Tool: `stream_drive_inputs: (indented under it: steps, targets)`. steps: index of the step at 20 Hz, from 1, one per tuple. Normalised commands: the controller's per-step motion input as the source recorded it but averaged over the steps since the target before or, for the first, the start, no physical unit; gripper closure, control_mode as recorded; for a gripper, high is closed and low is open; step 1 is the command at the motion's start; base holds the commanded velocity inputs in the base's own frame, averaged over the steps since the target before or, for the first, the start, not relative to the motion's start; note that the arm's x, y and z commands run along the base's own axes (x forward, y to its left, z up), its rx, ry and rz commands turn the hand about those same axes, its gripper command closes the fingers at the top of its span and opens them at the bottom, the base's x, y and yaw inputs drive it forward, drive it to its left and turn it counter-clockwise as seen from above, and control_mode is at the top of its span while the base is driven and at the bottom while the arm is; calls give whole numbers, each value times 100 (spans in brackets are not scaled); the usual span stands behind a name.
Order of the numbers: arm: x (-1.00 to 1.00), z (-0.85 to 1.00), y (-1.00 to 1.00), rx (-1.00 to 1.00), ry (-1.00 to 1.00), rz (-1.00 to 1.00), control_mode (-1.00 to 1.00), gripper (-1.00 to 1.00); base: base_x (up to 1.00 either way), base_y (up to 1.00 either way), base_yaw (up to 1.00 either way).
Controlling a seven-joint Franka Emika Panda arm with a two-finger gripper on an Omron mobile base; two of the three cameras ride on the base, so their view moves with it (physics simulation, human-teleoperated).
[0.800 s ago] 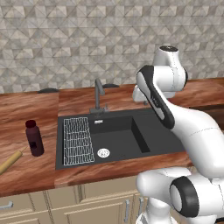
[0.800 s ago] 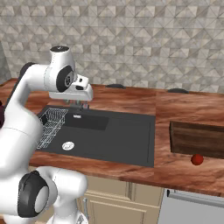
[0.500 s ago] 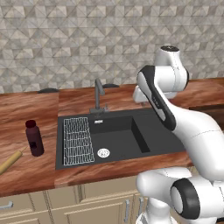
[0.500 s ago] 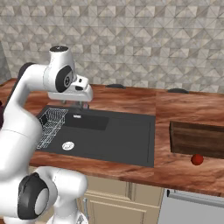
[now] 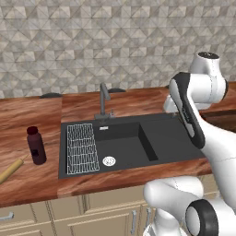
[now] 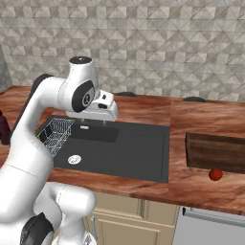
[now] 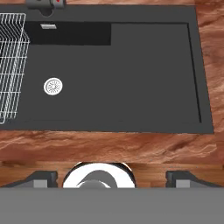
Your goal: Pick up all produce items and place them in the sink. Turn on the sink faucet to wash them. Then turn the sink off and put them in the tray.
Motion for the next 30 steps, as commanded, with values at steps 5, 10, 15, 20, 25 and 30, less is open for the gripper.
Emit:
stream_drive_inputs:
  steps: [5, 10, 15, 20, 25, 30]
  targets:
    - [-4, -18, -100, 0, 2, -12, -100, -100, 0, 0, 0]
    - [0, -31, -100, 0, 8, -16, -100, -100, 0, 0, 0]
    - [0, -31, -98, 0, 8, -16, -100, -100, 0, 0, 0]
    - [3, -27, -91, 0, 7, -15, -100, -100, 0, 0, 0]
    - [16, -25, -83, 0, 5, -12, -100, -100, 0, 0, 0]
    - [19, -25, -80, 0, 4, -9, -100, -100, 0, 0, 0]
